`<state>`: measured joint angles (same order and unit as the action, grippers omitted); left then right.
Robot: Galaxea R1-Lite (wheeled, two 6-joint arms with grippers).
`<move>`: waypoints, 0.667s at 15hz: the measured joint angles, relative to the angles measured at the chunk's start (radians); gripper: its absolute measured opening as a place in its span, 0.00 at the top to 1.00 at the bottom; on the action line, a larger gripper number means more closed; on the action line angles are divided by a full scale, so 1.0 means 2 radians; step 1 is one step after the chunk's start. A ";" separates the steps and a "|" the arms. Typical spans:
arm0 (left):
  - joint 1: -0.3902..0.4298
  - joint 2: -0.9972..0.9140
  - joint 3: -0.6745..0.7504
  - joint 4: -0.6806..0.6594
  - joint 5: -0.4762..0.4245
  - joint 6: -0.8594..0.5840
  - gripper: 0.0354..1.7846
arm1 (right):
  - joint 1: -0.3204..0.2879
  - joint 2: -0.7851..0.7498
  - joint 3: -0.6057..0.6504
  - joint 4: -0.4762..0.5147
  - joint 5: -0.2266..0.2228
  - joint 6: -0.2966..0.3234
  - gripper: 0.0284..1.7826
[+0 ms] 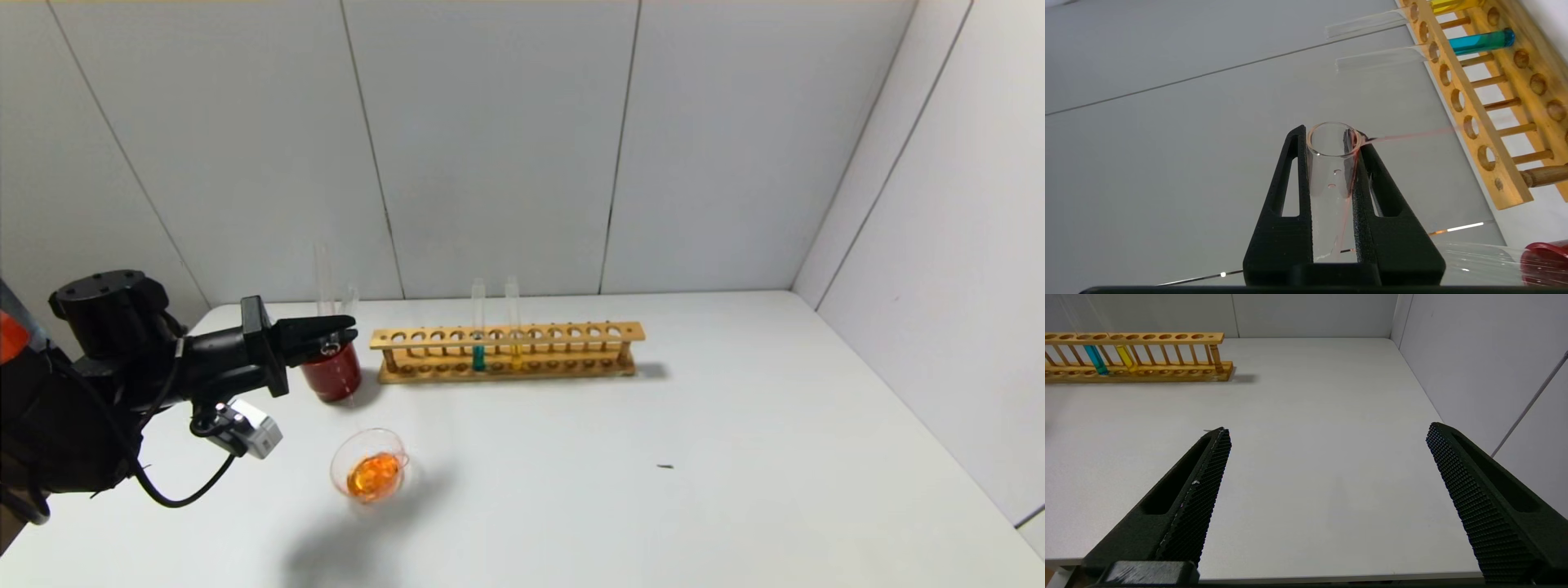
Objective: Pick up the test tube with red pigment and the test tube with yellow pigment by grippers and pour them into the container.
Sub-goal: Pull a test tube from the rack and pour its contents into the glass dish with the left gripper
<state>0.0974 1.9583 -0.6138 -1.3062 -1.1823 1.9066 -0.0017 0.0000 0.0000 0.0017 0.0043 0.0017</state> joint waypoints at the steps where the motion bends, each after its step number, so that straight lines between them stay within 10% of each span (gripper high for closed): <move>1: 0.000 0.001 0.002 -0.008 0.000 0.000 0.84 | 0.000 0.000 0.000 0.000 0.000 0.000 0.02; 10: 0.010 0.012 0.015 -0.061 0.002 -0.006 0.84 | 0.000 0.000 0.000 0.000 0.000 0.000 0.02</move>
<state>0.1179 1.9826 -0.5845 -1.4287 -1.1781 1.8955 -0.0017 0.0000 0.0000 0.0017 0.0038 0.0017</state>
